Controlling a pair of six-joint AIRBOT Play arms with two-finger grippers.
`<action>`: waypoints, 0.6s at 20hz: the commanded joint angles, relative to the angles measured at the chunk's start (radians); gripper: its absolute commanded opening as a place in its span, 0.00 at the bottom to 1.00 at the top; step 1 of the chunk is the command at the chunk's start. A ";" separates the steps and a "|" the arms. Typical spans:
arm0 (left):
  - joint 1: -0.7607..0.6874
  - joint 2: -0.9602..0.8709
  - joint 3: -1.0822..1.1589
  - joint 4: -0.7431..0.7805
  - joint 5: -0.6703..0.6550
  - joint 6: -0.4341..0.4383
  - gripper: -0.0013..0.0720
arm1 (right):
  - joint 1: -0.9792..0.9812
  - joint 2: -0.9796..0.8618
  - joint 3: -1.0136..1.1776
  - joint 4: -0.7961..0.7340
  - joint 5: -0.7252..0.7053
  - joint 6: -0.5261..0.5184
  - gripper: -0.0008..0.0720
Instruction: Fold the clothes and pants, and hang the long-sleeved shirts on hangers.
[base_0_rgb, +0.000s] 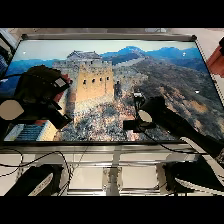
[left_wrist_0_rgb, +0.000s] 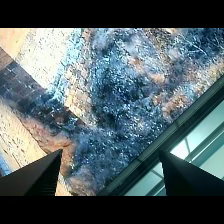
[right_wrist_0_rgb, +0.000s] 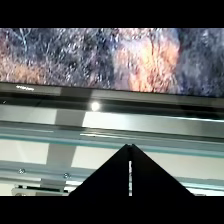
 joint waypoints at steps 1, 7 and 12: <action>0.001 0.000 0.000 0.000 0.000 0.000 0.93 | 0.000 0.000 0.001 -0.061 -0.021 -0.016 0.04; 0.001 0.000 0.000 0.000 0.000 0.000 0.93 | 0.000 -0.001 0.001 -0.099 -0.205 -0.190 0.05; 0.001 0.000 0.000 0.000 0.000 0.000 0.93 | 0.000 -0.001 0.001 -0.101 -0.318 -0.286 0.05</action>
